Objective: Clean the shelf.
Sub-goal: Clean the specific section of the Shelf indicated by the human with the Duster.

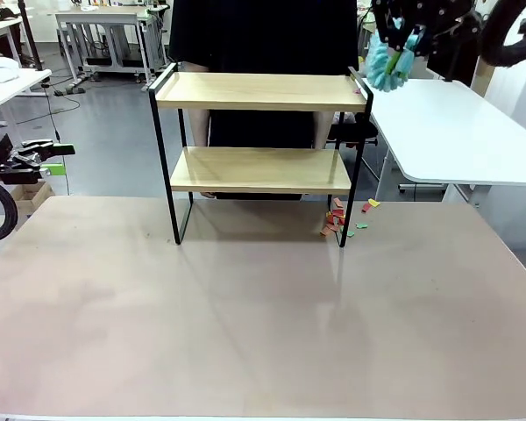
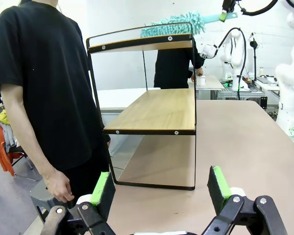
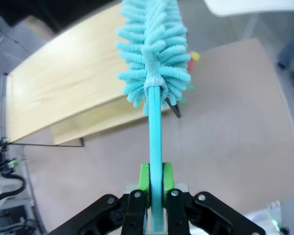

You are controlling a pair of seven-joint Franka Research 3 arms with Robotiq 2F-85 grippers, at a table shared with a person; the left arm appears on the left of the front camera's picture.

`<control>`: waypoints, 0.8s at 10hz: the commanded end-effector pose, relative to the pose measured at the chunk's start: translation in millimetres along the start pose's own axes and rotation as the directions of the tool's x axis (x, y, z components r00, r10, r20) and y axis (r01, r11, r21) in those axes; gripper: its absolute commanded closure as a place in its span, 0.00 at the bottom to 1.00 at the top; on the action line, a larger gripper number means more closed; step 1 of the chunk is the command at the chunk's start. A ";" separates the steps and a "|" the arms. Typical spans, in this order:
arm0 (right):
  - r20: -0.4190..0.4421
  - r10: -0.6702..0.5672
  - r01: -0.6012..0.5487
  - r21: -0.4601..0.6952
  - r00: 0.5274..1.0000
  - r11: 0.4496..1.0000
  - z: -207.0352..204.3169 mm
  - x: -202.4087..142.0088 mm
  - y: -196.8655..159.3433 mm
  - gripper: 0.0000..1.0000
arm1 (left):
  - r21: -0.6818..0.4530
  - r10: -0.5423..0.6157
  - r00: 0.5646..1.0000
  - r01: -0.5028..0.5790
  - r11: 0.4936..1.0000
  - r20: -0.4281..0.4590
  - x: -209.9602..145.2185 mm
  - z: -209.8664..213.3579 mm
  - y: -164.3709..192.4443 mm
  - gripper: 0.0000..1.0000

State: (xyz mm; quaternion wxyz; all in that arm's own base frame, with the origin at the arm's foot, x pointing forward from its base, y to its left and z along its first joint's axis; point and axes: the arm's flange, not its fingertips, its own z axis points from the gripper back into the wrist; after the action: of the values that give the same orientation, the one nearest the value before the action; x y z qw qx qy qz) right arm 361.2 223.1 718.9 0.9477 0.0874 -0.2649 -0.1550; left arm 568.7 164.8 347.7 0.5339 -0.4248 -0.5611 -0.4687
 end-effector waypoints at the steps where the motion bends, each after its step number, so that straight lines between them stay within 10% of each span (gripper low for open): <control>1: 0.055 0.116 -0.124 0.178 0.992 0.976 29.1 -3.4 -27.0 0.87 | -0.003 -0.007 1.000 0.007 1.000 -0.006 3.3 -0.5 -2.2 0.00; 4: -0.012 0.307 -0.283 0.357 0.952 0.890 54.6 -2.9 -70.6 0.87 | -0.003 -0.007 1.000 0.007 1.000 -0.006 3.3 -0.5 -2.2 0.00; 8: -0.081 0.650 -0.494 0.581 0.756 0.647 76.1 -29.5 -106.9 0.87 | -0.003 -0.007 1.000 0.007 1.000 -0.006 3.3 -0.5 -2.2 0.00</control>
State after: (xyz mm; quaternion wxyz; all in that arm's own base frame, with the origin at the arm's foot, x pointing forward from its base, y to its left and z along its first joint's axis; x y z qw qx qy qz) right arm 276.8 135.3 742.6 0.9236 0.2738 -0.1866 0.1929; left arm 568.7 164.8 347.9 0.5338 -0.4247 -0.5612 -0.4688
